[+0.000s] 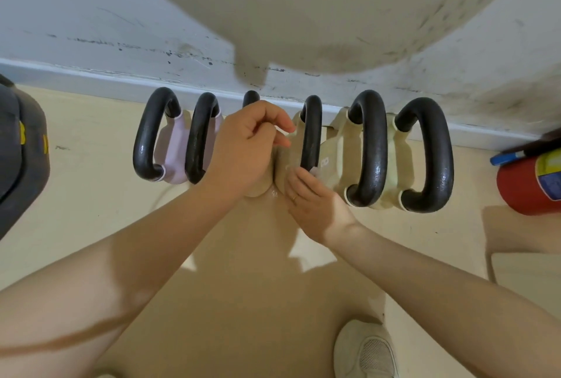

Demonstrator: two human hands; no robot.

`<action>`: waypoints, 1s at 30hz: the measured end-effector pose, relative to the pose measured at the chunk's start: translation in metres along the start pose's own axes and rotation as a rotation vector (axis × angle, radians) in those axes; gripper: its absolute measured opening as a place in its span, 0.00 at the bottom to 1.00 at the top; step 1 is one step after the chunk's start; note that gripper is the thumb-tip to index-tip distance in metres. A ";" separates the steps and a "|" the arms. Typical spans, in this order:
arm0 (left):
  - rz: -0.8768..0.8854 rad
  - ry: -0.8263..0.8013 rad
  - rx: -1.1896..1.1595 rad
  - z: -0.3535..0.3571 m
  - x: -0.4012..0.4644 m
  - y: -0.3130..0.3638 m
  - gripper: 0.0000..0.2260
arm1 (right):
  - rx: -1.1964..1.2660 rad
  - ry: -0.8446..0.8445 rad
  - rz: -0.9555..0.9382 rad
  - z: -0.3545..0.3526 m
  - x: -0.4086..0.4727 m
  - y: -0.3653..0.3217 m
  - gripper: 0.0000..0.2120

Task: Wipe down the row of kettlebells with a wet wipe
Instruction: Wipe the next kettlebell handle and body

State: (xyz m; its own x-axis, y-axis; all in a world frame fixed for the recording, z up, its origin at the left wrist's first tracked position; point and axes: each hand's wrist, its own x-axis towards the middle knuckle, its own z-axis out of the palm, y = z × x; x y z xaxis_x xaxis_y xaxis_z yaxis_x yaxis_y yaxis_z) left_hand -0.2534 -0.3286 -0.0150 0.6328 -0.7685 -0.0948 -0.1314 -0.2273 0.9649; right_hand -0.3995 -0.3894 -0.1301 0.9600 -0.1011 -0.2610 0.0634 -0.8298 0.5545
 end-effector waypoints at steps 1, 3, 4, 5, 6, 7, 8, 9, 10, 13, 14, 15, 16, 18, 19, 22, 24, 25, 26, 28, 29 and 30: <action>0.021 0.014 0.000 0.000 0.000 0.000 0.18 | -0.033 0.003 -0.041 0.003 0.000 0.004 0.19; 0.044 0.033 -0.010 0.000 0.000 0.001 0.18 | -0.093 0.070 -0.070 0.005 0.005 0.018 0.19; 0.049 0.039 -0.016 0.002 0.001 0.002 0.18 | -0.075 0.095 -0.047 0.006 0.007 0.025 0.20; 0.049 0.041 -0.023 0.003 0.001 0.003 0.18 | -0.054 0.126 -0.005 0.007 0.009 0.029 0.19; 0.045 0.042 -0.028 0.004 0.002 0.003 0.18 | -0.043 0.129 0.039 0.007 0.010 0.028 0.19; 0.041 0.040 -0.035 0.005 0.002 0.003 0.17 | -0.037 0.132 0.065 0.007 0.009 0.025 0.19; 0.040 0.036 -0.040 0.006 0.002 0.003 0.18 | -0.041 0.131 0.068 0.008 0.007 0.020 0.22; 0.036 0.030 -0.043 0.006 0.002 0.003 0.18 | -0.043 0.144 0.043 0.010 0.005 0.017 0.25; 0.027 0.022 -0.043 0.006 0.002 0.002 0.18 | -0.009 0.195 0.037 0.010 0.004 0.017 0.25; -0.020 0.018 -0.070 0.007 0.002 -0.001 0.17 | 0.309 0.343 0.236 -0.001 0.016 0.029 0.21; -0.049 0.014 -0.089 0.009 0.002 -0.002 0.16 | 0.503 0.348 0.350 -0.006 0.021 0.034 0.22; -0.085 0.012 -0.094 0.011 0.000 -0.002 0.15 | 0.729 0.355 0.467 -0.012 0.026 0.038 0.23; -0.120 0.004 -0.073 0.014 -0.001 -0.003 0.14 | 0.995 0.346 0.567 -0.018 0.030 0.044 0.23; -0.200 -0.038 0.001 0.019 -0.002 -0.010 0.11 | 1.497 0.287 0.690 -0.028 0.035 0.054 0.25; -0.247 -0.065 0.036 0.021 -0.003 -0.014 0.10 | 1.685 0.277 0.738 -0.031 0.037 0.055 0.26; -0.383 -0.211 0.052 0.029 -0.010 -0.018 0.12 | 1.993 0.345 0.887 -0.038 0.040 0.044 0.28; -0.440 -0.321 -0.013 0.035 -0.017 -0.016 0.12 | 2.112 0.419 0.992 -0.037 0.037 0.026 0.27; -0.463 -0.359 -0.048 0.038 -0.020 -0.016 0.13 | 2.132 0.448 1.032 -0.035 0.034 0.015 0.22; -0.486 -0.374 -0.069 0.039 -0.021 -0.017 0.14 | 2.109 0.453 1.068 -0.033 0.031 0.006 0.16; -0.514 -0.368 -0.053 0.038 -0.019 -0.024 0.14 | 1.993 0.437 1.090 -0.030 0.024 -0.007 0.15; -0.525 -0.375 -0.045 0.037 -0.017 -0.027 0.14 | 1.914 0.436 1.076 -0.029 0.021 -0.014 0.18; -0.532 -0.382 -0.046 0.036 -0.016 -0.028 0.14 | 1.853 0.450 1.055 -0.027 0.018 -0.019 0.20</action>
State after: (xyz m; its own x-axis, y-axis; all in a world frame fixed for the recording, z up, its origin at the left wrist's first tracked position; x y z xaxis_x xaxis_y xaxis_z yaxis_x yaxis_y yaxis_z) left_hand -0.2872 -0.3311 -0.0487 0.2855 -0.7185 -0.6342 0.1627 -0.6158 0.7709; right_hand -0.3762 -0.3602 -0.1236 0.4549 -0.8776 -0.1515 -0.3812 -0.0381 -0.9237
